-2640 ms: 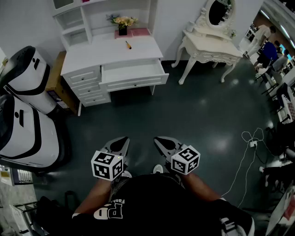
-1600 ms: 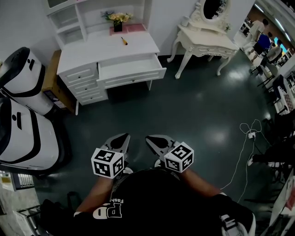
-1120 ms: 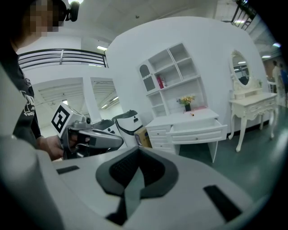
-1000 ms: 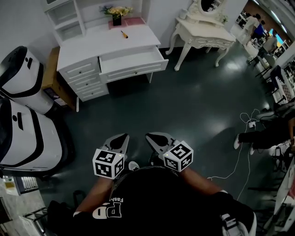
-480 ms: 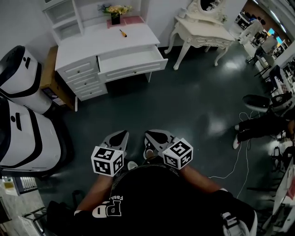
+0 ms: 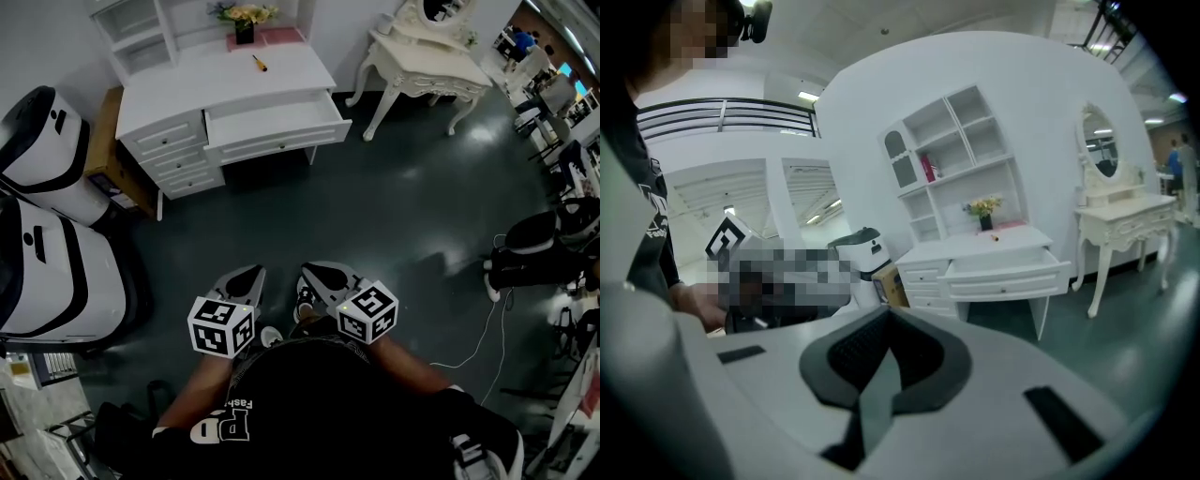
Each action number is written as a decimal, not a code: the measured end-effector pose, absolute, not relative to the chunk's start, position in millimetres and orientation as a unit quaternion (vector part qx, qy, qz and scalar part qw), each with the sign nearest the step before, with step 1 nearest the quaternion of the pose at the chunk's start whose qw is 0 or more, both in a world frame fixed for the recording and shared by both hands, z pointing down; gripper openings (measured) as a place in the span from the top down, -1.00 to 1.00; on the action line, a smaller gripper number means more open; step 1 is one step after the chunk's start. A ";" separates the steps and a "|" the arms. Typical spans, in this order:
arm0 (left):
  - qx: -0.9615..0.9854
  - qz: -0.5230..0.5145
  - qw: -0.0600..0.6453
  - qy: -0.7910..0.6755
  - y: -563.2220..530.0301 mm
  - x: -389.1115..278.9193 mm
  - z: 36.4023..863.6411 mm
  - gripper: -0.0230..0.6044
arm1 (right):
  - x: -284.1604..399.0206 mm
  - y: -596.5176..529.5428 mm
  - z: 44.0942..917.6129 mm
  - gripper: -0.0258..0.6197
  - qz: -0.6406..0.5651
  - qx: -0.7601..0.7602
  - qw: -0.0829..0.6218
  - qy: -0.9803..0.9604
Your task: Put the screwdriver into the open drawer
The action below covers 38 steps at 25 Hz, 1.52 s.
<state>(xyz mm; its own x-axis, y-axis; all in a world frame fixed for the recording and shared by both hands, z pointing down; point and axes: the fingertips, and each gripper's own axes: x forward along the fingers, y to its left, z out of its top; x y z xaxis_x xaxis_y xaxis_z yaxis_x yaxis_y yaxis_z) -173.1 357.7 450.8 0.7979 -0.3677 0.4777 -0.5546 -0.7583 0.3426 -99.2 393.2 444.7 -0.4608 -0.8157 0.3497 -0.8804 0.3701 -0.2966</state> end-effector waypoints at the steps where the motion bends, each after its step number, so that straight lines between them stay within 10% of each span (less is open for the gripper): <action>1: 0.916 0.198 0.241 -0.251 356.3 -171.7 453.2 0.89 | -97.4 391.2 446.2 0.89 0.228 0.515 0.071 -0.824; 38: 0.907 0.193 0.251 -0.277 205.7 -54.3 441.8 0.89 | 30.0 233.1 430.0 0.89 0.213 0.499 0.044 -0.839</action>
